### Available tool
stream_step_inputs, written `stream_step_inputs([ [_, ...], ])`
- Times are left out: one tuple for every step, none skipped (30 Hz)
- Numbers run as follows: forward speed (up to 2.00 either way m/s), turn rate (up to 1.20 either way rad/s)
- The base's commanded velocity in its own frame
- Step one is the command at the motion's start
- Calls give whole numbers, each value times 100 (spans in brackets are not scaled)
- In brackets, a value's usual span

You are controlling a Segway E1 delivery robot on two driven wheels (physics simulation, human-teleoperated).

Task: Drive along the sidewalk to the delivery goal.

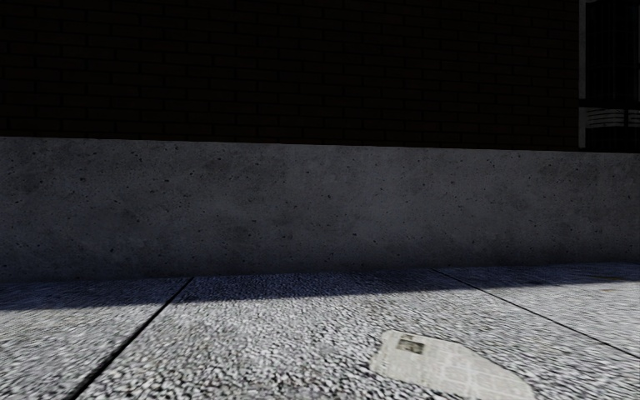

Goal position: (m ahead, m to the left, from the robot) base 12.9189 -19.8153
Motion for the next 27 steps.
stream_step_inputs([
  [0, 0],
  [0, 0],
  [0, 0],
  [0, 0],
  [0, 0],
  [0, 0],
  [0, 0],
  [0, 0],
  [0, 0],
  [0, 0],
  [0, 0],
  [0, 0],
  [0, 0],
  [0, 0],
  [0, 0],
  [0, 0],
  [0, 0],
  [0, 0],
  [0, 0],
  [0, 0],
  [0, 0],
  [0, 0],
  [0, 0],
  [0, 0],
  [0, 0],
  [0, 0],
  [0, 0],
])
